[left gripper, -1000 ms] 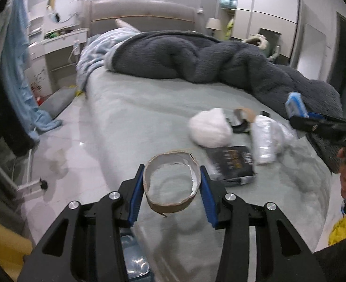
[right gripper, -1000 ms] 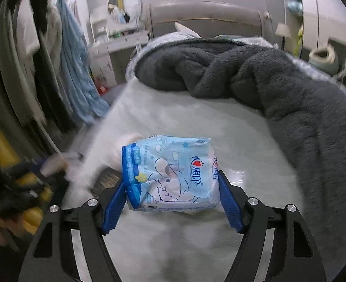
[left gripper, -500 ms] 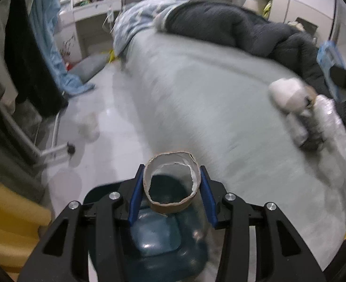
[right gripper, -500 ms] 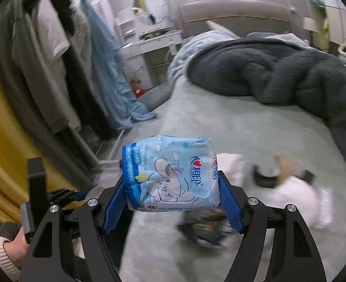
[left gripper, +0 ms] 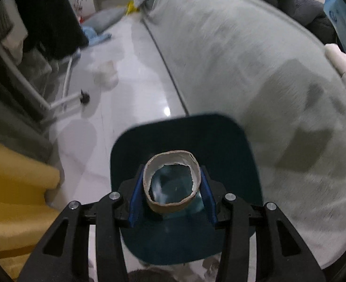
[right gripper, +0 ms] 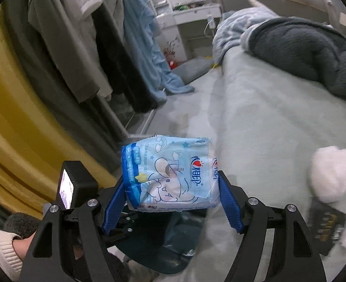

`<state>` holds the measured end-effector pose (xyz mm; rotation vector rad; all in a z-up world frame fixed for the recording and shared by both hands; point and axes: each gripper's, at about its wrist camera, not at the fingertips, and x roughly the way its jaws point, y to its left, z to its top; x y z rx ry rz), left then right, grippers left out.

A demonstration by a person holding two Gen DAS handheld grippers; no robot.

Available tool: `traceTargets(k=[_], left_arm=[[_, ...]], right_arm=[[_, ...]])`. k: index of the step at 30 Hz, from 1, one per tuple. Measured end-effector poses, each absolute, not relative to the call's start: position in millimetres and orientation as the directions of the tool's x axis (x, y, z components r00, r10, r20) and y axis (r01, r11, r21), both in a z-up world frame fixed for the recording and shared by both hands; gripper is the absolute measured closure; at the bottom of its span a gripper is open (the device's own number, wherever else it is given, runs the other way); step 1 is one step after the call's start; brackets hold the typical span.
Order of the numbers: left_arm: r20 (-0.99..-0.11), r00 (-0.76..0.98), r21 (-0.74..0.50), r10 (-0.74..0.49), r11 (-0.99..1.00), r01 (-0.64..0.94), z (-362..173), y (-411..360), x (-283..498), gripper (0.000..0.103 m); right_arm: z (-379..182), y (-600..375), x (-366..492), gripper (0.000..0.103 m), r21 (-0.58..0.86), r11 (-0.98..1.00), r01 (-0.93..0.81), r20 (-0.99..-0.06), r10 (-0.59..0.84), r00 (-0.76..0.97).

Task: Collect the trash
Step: 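Carry both items over the teal bin and open both tools to drop them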

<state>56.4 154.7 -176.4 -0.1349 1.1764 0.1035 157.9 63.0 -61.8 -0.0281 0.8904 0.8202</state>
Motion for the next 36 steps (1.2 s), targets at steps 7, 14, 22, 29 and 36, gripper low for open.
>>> traceTargets(k=[7, 14, 22, 29, 36], left_arm=[[-0.961, 0.271, -0.112, -0.062, 0.979, -0.172, -202, 176, 43, 0.056], [-0.972, 0.207, -0.146, -0.109, 0.974, -0.175, -212, 185, 36, 0.055], [-0.968, 0.216, -0.167, -0.127, 0.97, -0.177, -210, 202, 34, 0.042], [-0.946, 0.307, -0.172, -0.106, 0.966, -0.194, -188, 217, 27, 0.032], [-0.891, 0.45, -0.165, -0.069, 0.97, -0.178, -156, 223, 22, 0.026]], right_arm=[[-88, 98, 160, 0.029, 0.309, 0.701, -0.643, -0.758, 0.59, 0.279], [-115, 122, 166, 0.029, 0.313, 0.711, -0.629, -0.804, 0.552, 0.224], [-143, 144, 168, 0.029, 0.301, 0.725, -0.62, -0.853, 0.495, 0.164], [-168, 159, 169, 0.029, 0.261, 0.744, -0.615, -0.89, 0.432, 0.145], [-202, 169, 167, 0.028, 0.215, 0.752, -0.623, -0.928, 0.357, 0.11]])
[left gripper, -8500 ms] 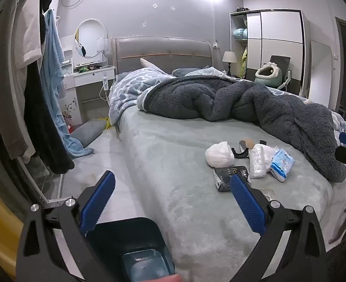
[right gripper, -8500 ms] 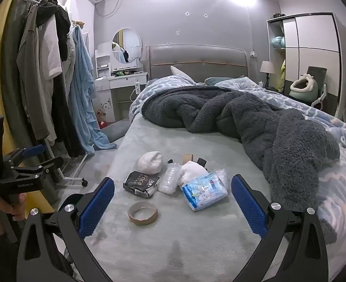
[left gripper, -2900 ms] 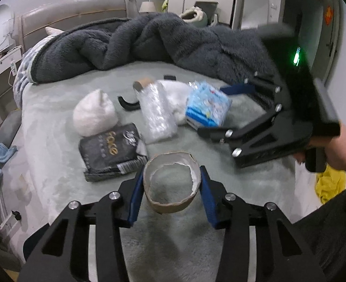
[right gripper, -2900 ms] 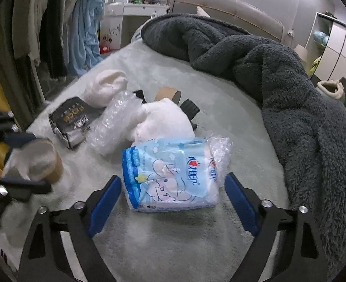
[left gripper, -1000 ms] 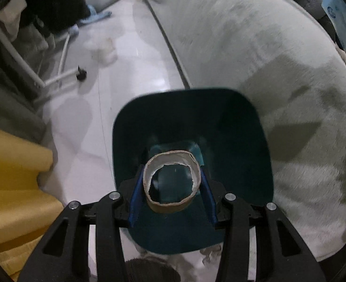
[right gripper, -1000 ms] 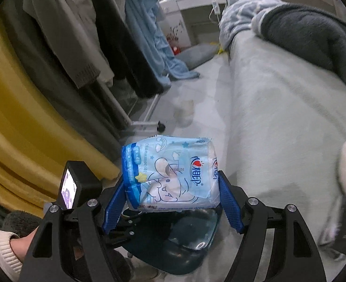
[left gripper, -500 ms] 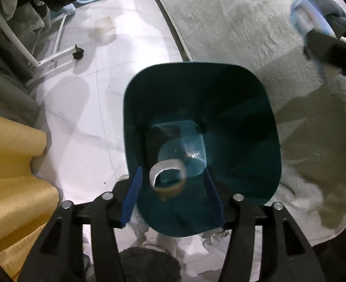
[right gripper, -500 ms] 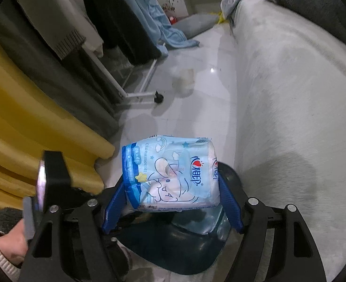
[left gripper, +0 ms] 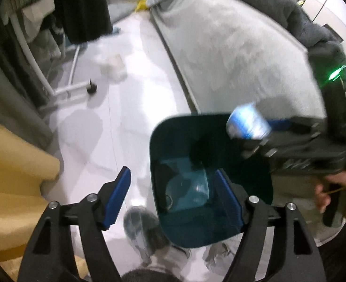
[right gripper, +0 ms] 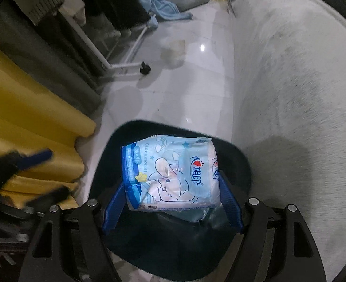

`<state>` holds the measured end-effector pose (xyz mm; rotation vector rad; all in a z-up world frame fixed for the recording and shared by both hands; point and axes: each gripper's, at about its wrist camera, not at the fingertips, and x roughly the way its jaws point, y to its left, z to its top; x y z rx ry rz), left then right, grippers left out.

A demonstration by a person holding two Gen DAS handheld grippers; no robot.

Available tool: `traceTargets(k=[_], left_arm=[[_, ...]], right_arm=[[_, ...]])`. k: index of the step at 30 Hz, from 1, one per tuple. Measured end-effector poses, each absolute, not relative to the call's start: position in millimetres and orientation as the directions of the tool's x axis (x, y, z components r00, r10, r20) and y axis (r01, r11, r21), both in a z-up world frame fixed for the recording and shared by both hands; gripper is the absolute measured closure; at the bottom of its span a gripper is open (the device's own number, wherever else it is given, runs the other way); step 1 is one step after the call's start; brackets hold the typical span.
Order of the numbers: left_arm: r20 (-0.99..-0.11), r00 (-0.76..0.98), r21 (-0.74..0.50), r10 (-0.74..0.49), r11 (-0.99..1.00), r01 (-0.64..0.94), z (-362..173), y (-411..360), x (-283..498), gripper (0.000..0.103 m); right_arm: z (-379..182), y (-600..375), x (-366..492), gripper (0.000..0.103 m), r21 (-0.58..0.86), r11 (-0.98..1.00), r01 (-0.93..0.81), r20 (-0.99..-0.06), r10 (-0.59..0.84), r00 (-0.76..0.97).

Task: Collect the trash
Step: 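Carry both items over the teal bin and open both tools to drop them, then move both tools back over the bed toward the remaining trash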

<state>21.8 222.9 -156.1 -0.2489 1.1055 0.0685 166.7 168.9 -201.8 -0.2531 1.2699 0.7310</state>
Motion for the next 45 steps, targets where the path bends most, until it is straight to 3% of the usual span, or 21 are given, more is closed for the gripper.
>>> traceTargets(k=[11, 22, 33, 45], left_arm=[[-0.772, 0.635, -0.155, -0.016, 0.974, -0.164, -109, 225, 13, 0.022], [-0.63, 0.775, -0.09, 0.046, 0.987, -0.132, -64, 208, 11, 0.02], [-0.547, 0.836, -0.112, 0.046, 0.985, -0.128, -35, 190, 16, 0.016], [-0.509, 0.86, -0.112, 0.032, 0.988, -0.102, -18, 154, 29, 0.011]], right_arm=[[-232, 177, 157, 0.028, 0.157, 0.753, -0.639, -0.957, 0.275, 0.089], [-230, 177, 141, 0.018, 0.132, 0.719, -0.682, -0.966, 0.248, 0.075], [-164, 150, 134, 0.018, 0.204, 0.692, -0.692, -0.897, 0.416, 0.152], [-98, 100, 135, 0.016, 0.126, 0.688, -0.714, -0.791, 0.504, 0.347]])
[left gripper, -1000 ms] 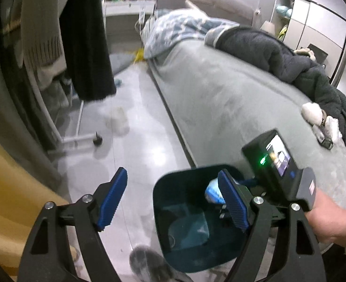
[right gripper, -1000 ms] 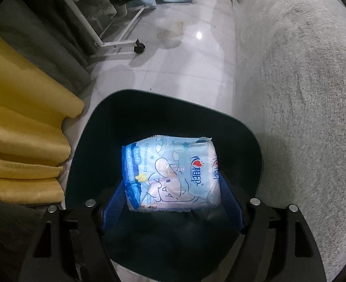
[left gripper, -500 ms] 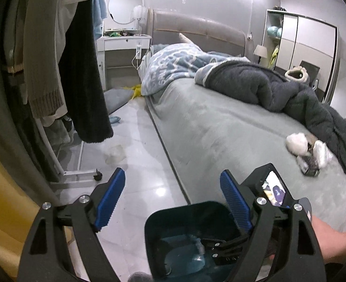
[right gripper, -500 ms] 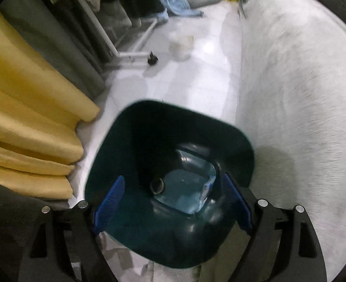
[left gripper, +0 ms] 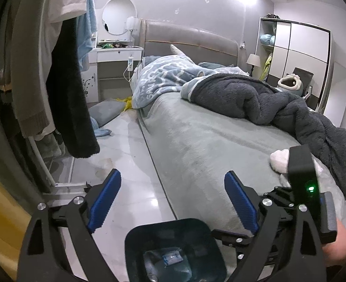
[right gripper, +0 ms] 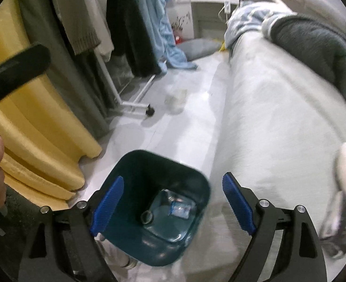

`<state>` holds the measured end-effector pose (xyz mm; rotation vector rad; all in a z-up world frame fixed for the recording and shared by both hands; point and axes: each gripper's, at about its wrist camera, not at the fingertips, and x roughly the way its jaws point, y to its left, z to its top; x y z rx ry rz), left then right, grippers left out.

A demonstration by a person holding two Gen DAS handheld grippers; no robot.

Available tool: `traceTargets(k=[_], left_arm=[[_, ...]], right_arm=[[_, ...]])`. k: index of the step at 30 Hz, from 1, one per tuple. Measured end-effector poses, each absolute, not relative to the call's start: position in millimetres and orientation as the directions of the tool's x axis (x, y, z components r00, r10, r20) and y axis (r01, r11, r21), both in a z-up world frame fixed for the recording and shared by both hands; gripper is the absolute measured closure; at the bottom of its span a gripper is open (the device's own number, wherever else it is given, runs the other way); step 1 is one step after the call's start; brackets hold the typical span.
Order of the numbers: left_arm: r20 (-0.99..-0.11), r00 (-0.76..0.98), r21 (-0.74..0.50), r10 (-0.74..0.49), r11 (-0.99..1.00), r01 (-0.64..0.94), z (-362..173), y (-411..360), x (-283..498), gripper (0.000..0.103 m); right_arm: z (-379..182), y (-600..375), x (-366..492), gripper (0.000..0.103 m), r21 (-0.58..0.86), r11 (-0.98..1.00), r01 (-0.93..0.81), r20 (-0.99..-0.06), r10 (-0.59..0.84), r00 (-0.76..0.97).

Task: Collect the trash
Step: 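Move both tools back over the bed toward the remaining trash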

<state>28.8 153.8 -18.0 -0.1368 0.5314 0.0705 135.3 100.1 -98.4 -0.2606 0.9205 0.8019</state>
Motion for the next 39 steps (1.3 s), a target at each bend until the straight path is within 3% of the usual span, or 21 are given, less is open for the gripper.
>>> traceTargets(k=[8, 28, 39], left_arm=[[-0.503, 0.864, -0.111, 0.009, 0.991, -0.075, -15, 126, 40, 0.011], [-0.538, 0.838, -0.12, -0.092, 0.992, 0.032, -26, 54, 72, 0.01], [-0.573, 0.802, -0.139, -0.167, 0.985, 0.106, -37, 19, 82, 0.01]], right_arm=[[-76, 64, 134, 0.016, 0.047, 0.707, -0.705, -0.735, 0.503, 0.455], [-40, -57, 157, 0.016, 0.028, 0.836, -0.549, -0.626, 0.443, 0.642], [-42, -116, 165, 0.017, 0.103, 0.87, -0.483, -0.6, 0.441, 0.667]])
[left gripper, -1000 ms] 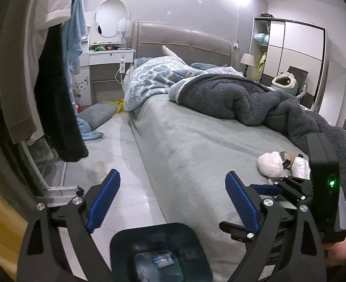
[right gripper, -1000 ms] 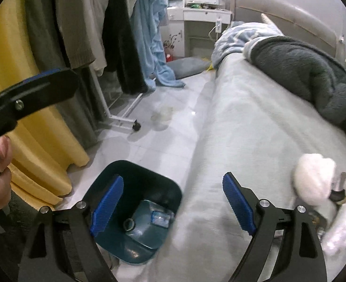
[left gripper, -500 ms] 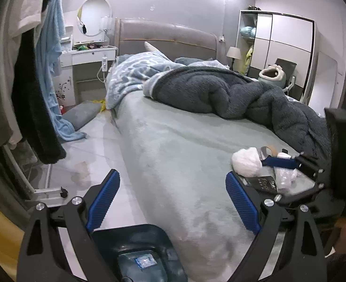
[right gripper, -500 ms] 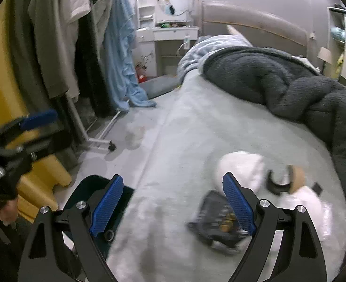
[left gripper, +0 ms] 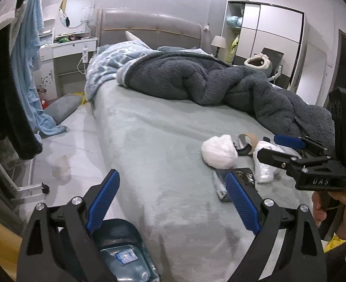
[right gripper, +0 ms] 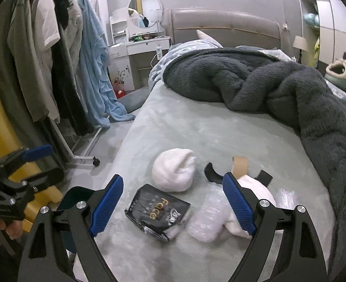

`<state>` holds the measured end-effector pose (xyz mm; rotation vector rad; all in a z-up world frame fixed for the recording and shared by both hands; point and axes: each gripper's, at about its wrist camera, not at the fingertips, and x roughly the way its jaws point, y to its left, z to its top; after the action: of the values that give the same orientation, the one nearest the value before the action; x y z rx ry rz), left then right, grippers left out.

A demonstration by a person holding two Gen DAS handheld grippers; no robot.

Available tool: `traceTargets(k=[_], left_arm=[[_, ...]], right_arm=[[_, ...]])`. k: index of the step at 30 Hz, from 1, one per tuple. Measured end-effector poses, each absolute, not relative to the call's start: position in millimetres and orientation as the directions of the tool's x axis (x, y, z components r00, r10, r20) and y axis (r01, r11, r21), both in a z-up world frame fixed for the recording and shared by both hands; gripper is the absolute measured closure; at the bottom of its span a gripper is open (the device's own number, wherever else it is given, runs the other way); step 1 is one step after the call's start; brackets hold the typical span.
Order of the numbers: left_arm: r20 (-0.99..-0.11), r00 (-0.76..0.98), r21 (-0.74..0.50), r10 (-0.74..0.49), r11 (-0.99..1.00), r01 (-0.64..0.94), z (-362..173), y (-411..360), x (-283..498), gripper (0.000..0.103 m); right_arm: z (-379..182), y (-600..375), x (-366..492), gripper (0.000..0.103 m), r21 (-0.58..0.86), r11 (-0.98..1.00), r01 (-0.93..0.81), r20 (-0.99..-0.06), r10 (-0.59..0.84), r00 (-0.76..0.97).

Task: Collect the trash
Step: 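Move both tools back over the bed toward the remaining trash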

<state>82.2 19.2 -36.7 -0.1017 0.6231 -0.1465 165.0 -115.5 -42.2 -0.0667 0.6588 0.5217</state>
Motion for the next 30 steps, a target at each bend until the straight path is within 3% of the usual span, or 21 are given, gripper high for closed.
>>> traceTargets(k=[14, 30], left_arm=[[-0.62, 0.74, -0.172, -0.259, 0.966, 0.194, -60, -29, 100, 0.01], [-0.674, 0.687, -0.13, -0.272, 0.959, 0.252, -85, -73, 113, 0.009]], right_arm=[[-59, -152, 177, 0.03, 0.185, 0.874, -0.449, -0.616, 0.459, 0.64], [-76, -182, 188, 0.051, 0.415, 0.803, -0.428, -0.59, 0.596, 0.544]])
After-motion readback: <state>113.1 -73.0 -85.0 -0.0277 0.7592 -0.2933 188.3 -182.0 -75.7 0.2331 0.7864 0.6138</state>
